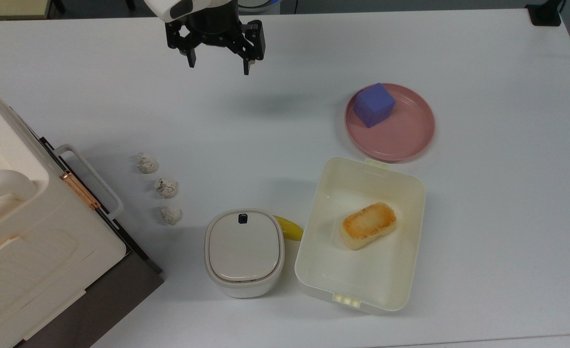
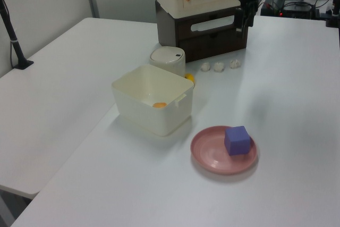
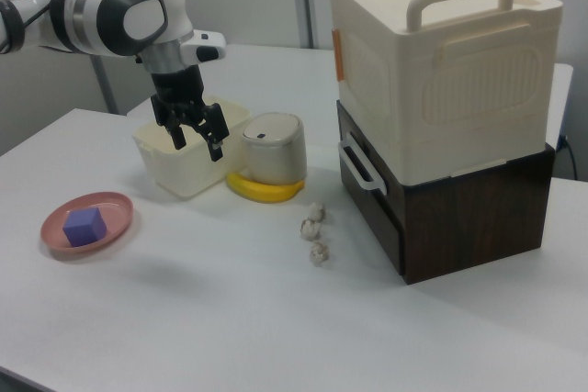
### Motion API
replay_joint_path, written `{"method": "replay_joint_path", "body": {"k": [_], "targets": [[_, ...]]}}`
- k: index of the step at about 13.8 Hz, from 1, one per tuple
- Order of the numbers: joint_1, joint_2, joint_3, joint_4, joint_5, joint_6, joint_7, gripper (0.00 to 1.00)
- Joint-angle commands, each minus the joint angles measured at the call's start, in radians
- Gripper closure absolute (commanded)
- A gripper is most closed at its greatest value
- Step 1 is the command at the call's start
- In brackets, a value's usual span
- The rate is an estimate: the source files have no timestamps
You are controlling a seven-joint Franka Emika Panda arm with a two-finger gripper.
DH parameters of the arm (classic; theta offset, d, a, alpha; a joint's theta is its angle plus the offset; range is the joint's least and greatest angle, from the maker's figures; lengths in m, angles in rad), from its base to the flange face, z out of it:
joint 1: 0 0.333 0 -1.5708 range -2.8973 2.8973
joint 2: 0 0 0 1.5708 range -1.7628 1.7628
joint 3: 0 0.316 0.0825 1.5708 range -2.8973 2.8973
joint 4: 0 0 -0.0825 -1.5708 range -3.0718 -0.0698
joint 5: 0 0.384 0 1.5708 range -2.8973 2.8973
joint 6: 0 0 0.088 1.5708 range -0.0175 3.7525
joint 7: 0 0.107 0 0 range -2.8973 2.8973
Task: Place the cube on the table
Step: 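Move the open gripper over the purple cube on the pink plate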
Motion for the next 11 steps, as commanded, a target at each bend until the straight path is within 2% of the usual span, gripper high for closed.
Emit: {"method": "replay_joint_path", "body": {"k": [1,11], "targets": [[-0.007,-0.019,0.0,-0.001,-0.013,-0.038,-0.01,0.0],[0.007,-0.011,0.009,-0.007,0.001,-0.053,-0.019,0.0]]}}
